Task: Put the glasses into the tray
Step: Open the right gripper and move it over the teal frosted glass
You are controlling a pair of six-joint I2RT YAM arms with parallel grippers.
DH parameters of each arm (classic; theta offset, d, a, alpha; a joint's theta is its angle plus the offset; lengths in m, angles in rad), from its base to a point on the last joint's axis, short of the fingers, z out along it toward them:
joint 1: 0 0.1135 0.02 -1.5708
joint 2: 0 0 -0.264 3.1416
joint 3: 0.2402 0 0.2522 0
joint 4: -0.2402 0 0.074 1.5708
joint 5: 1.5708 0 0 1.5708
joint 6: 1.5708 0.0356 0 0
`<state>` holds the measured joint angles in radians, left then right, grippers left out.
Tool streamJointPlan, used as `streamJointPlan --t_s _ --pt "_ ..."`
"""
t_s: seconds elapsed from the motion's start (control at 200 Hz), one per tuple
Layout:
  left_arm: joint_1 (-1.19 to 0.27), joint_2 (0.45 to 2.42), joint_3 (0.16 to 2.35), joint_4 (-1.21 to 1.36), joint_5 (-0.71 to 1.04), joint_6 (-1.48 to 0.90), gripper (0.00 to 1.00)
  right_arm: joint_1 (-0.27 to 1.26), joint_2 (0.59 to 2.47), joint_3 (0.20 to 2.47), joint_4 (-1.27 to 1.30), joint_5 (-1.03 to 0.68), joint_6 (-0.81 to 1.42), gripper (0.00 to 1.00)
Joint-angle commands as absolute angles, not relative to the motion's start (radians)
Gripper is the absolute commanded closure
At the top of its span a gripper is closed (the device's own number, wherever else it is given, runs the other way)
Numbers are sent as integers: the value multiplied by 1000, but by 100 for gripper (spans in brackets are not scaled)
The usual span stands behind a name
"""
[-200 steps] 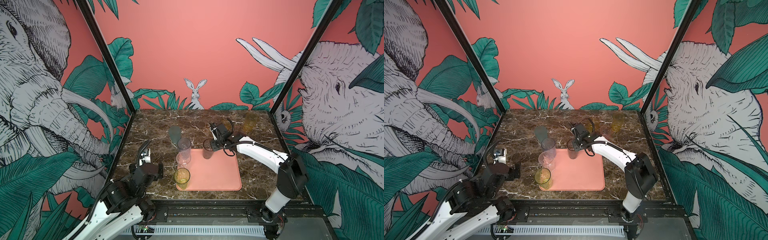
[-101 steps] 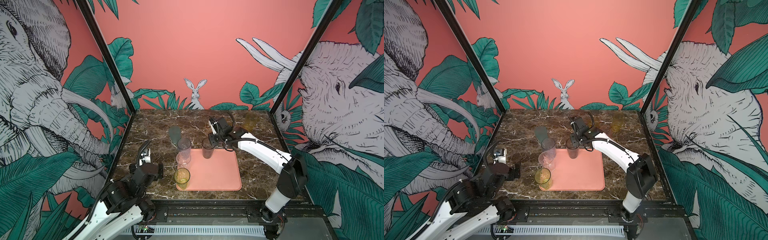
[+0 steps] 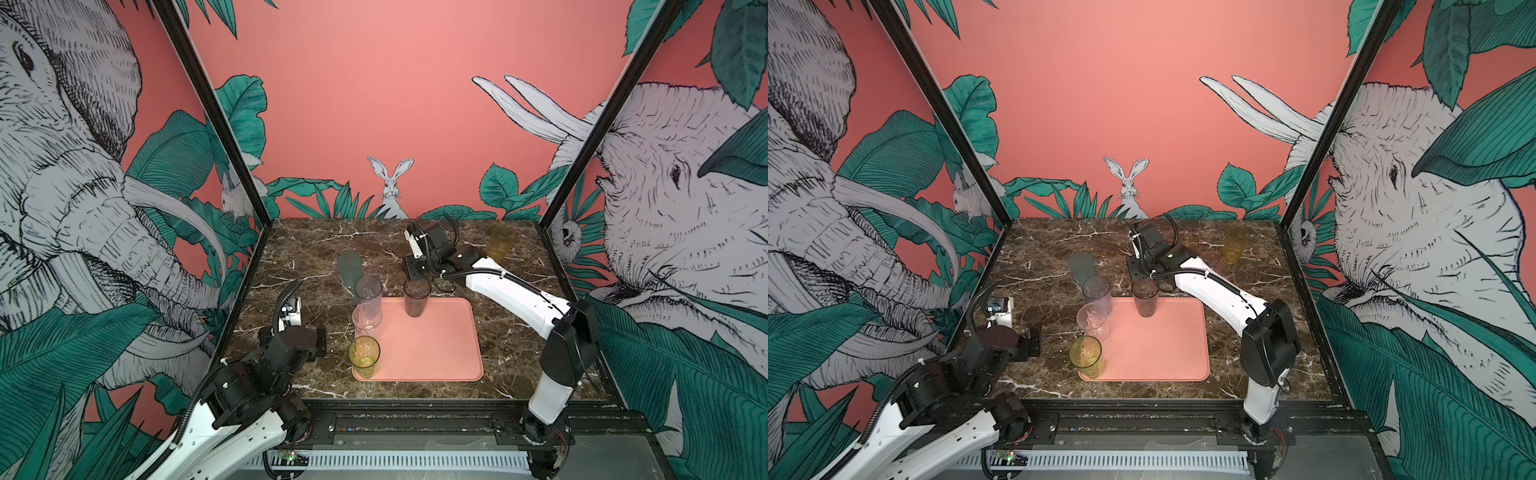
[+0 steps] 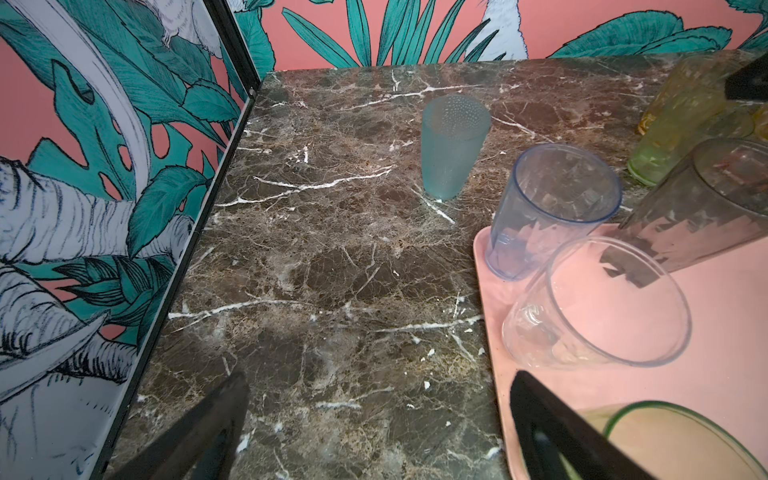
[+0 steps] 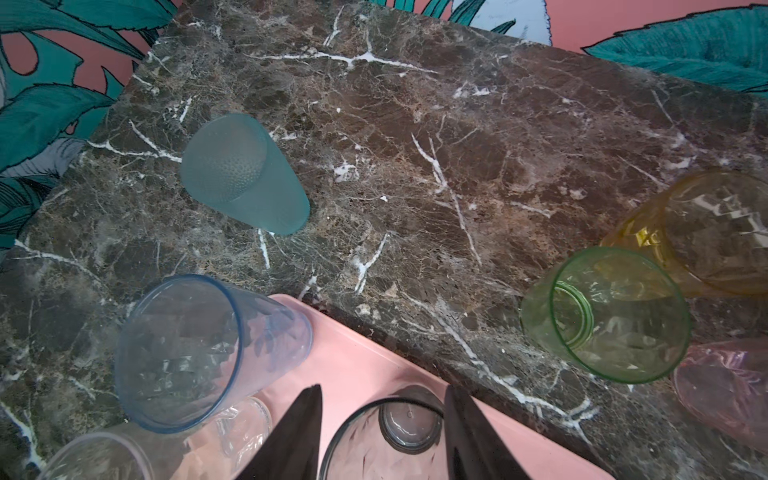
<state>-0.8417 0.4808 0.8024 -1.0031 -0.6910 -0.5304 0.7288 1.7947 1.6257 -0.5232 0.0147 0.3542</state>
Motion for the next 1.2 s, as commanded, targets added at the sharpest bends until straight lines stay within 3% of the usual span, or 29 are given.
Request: streamJointPlan --t_s 0.0,0.305,0.745,1.196 --pt "-839 481 791 -1001 -698 -538 1 741 1822 1672 -461 -12 374 50" --pt "-840 482 792 -1002 -698 -540 1 771 1962 1842 -514 -26 389 48" --pt "-840 504 794 -1003 -701 -540 1 810 2188 2120 -606 -21 432 30" --pt "-839 510 793 -1004 -704 -540 1 819 2437 2481 -795 -20 484 21"
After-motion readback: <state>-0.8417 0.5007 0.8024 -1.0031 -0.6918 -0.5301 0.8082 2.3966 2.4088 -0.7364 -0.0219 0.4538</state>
